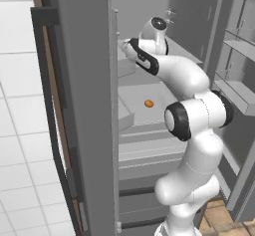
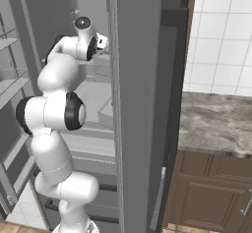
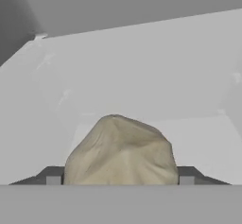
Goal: Move the dumpling and tangerine from the second highest shelf to the top shelf to make space. Then, place the pitcher from the counter on the cleared second highest shelf.
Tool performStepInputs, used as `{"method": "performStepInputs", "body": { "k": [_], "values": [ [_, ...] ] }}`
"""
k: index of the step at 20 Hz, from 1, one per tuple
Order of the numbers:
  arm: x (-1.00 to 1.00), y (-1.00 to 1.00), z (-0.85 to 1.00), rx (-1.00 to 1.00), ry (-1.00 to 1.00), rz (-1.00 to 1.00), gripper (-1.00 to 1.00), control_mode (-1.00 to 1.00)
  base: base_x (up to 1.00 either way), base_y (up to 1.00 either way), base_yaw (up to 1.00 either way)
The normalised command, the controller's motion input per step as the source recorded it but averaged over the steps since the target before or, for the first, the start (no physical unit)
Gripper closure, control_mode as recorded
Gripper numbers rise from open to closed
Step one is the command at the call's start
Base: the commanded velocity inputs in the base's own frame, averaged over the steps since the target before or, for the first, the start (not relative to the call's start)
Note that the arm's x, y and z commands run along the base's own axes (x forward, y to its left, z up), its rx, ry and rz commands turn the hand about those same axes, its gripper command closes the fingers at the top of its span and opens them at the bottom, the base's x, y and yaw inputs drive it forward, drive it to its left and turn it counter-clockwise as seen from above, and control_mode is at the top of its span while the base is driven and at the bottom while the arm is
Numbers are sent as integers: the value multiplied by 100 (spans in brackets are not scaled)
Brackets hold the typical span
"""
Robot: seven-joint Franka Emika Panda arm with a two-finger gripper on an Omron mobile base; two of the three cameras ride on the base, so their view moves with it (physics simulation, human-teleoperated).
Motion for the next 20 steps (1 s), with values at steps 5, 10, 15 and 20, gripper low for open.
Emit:
{"method": "performStepInputs", "body": {
  "k": [5, 10, 15, 20],
  "values": [
    [1, 0, -5, -3, -16, -3, -100, -100, 0, 0, 0],
    [-16, 0, 0, -2, -22, -6, -100, -100, 0, 0, 0],
    [-43, 0, 6, -2, -19, -6, -100, -100, 0, 0, 0],
    [-94, -16, 9, 0, 0, -6, -100, -100, 0, 0, 0]
  ]
}}
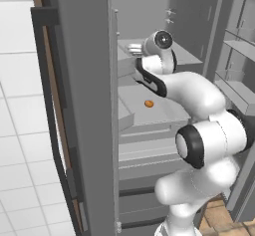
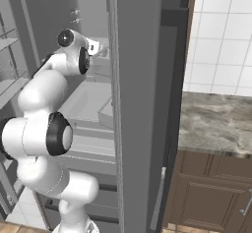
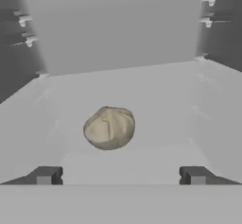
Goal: Move the dumpling and tangerine from the second highest shelf to the top shelf to make space. Then, place the pitcher from the counter on the cleared second highest shelf.
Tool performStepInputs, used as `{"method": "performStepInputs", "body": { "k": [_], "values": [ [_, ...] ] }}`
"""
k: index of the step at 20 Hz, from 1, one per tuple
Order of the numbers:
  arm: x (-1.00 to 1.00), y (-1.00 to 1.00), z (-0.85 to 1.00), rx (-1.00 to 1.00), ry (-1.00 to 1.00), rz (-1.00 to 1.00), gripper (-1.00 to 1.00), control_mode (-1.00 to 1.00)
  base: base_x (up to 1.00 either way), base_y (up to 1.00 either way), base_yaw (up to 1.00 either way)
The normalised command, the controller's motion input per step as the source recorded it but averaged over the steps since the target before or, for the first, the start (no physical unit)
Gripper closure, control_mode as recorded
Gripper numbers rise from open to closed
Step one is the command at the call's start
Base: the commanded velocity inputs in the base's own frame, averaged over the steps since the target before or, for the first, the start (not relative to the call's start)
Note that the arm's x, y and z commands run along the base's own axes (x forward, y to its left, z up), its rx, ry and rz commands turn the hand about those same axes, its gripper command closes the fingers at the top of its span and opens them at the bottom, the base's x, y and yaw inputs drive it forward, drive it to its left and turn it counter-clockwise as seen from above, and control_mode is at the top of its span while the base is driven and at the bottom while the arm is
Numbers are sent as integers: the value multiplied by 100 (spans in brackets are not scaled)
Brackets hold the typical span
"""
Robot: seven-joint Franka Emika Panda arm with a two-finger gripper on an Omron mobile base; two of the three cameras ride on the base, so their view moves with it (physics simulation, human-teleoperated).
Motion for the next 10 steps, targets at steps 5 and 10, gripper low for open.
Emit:
{"method": "performStepInputs", "body": {
  "k": [5, 10],
  "values": [
    [-100, -28, 2, 0, 5, -7, -100, -100, 0, 0, 0],
    [-99, -7, -12, -1, 9, -4, -100, -100, 0, 0, 0]
  ]
}}
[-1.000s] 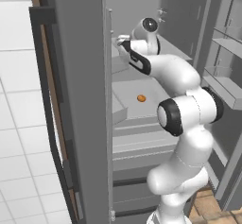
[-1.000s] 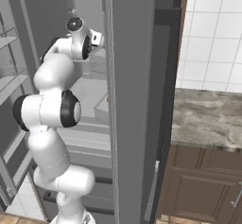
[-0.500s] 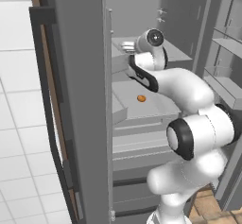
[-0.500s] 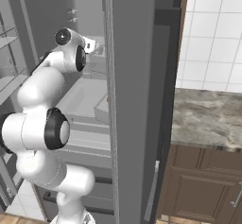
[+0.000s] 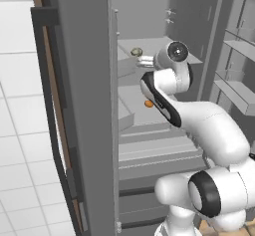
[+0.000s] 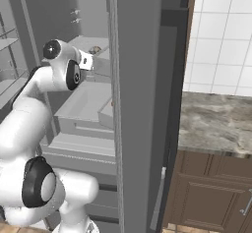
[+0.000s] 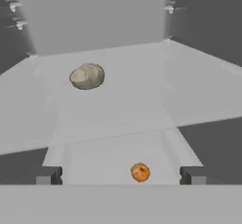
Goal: Move the dumpling and tangerine from the second highest shelf to the top shelf to make space. Then, place the pitcher from the counter on the cleared second highest shelf.
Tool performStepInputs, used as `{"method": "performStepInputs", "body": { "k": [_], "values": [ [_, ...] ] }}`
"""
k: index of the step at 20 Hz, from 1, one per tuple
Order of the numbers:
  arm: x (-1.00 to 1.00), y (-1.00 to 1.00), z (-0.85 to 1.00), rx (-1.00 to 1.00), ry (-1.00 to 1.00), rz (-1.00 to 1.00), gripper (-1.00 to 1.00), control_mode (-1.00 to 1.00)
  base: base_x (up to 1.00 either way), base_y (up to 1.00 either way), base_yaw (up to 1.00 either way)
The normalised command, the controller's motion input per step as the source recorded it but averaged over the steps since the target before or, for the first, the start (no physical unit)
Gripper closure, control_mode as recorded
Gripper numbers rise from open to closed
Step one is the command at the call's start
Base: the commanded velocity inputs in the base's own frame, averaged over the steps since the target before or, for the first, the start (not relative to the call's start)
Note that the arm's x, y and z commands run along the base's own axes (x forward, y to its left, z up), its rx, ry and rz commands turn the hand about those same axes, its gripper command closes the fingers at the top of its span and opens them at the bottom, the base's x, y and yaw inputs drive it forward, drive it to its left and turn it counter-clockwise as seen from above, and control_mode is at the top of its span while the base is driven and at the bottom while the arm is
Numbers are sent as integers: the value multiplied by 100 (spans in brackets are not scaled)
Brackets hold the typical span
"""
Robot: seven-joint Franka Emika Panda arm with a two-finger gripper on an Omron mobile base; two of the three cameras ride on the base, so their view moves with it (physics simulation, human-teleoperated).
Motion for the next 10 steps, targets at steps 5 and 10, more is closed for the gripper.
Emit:
{"method": "performStepInputs", "body": {
  "k": [5, 10],
  "values": [
    [-81, 0, -34, 0, 16, 0, -100, -100, 0, 0, 0],
    [-59, 0, -42, 0, 20, 0, -100, -100, 0, 0, 0]
  ]
}}
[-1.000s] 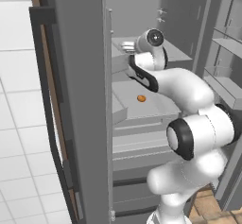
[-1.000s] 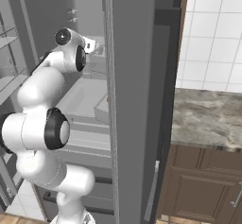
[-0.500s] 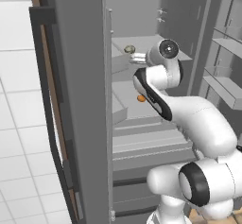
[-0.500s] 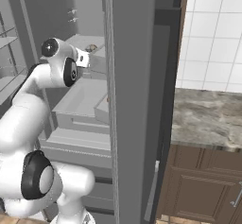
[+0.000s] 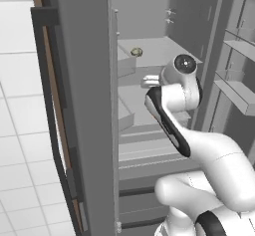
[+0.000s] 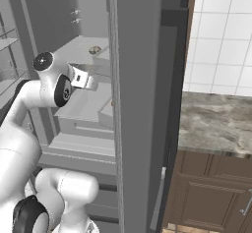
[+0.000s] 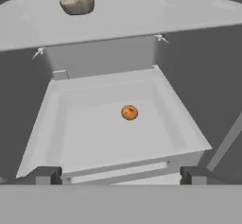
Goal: Move the dumpling and tangerine from the second highest shelf to the top shelf to make space. Then, place the pitcher from the counter on the cleared second highest shelf.
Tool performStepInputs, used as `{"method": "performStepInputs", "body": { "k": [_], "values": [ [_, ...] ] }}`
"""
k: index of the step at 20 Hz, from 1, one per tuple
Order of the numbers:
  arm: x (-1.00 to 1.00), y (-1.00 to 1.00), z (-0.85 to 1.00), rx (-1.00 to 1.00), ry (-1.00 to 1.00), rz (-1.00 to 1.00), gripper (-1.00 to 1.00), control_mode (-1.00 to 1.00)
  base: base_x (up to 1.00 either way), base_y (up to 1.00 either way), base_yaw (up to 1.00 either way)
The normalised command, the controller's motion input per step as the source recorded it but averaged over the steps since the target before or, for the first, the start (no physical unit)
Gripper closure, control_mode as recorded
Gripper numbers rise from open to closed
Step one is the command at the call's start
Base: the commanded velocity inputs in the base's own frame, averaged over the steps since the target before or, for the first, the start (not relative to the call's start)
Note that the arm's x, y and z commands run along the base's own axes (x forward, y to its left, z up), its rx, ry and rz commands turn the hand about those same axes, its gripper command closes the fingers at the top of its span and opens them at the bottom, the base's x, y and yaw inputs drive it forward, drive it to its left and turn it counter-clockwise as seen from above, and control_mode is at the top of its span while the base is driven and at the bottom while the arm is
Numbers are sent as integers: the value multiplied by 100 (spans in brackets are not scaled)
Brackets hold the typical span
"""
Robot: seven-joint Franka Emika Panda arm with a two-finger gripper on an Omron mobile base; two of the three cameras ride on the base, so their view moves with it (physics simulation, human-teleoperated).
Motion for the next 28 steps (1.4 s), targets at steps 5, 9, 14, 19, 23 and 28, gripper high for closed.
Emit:
{"method": "performStepInputs", "body": {
  "k": [5, 9, 14, 19, 23, 28],
  "values": [
    [-19, -6, -46, -1, 22, 0, -100, -100, 0, 0, 0],
    [1, -1, -55, -9, 22, -3, -100, -100, 0, 0, 0],
    [20, -15, -61, -8, 14, -6, -100, -100, 0, 0, 0],
    [26, -22, -45, -3, 8, -4, -100, -100, 0, 0, 0],
    [32, -30, -18, 0, 0, -2, -100, -100, 0, 0, 0],
    [40, -15, -11, 0, 0, 0, -100, -100, 0, 0, 0]
  ]
}}
